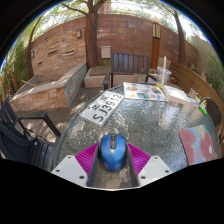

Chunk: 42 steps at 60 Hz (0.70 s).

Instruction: Arrange mouse

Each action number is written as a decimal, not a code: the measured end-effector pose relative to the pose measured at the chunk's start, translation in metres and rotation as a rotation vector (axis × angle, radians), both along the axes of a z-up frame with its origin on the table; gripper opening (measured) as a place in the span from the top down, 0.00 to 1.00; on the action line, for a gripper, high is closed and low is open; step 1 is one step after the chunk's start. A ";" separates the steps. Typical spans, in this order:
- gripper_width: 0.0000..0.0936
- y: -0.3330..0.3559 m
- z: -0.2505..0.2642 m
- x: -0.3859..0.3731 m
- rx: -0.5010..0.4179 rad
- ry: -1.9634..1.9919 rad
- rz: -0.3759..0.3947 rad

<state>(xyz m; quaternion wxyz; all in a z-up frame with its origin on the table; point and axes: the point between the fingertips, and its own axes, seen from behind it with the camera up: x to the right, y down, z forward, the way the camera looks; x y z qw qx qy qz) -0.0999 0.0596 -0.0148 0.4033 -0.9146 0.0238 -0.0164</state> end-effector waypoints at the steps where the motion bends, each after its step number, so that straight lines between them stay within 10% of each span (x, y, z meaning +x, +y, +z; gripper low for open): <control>1: 0.47 0.000 0.000 -0.001 -0.002 0.005 0.001; 16: 0.63 -0.010 0.014 0.003 0.004 0.023 0.089; 30: 0.63 -0.013 0.197 0.049 0.308 0.150 0.194; 42: 0.63 -0.025 0.232 0.210 0.370 0.138 0.095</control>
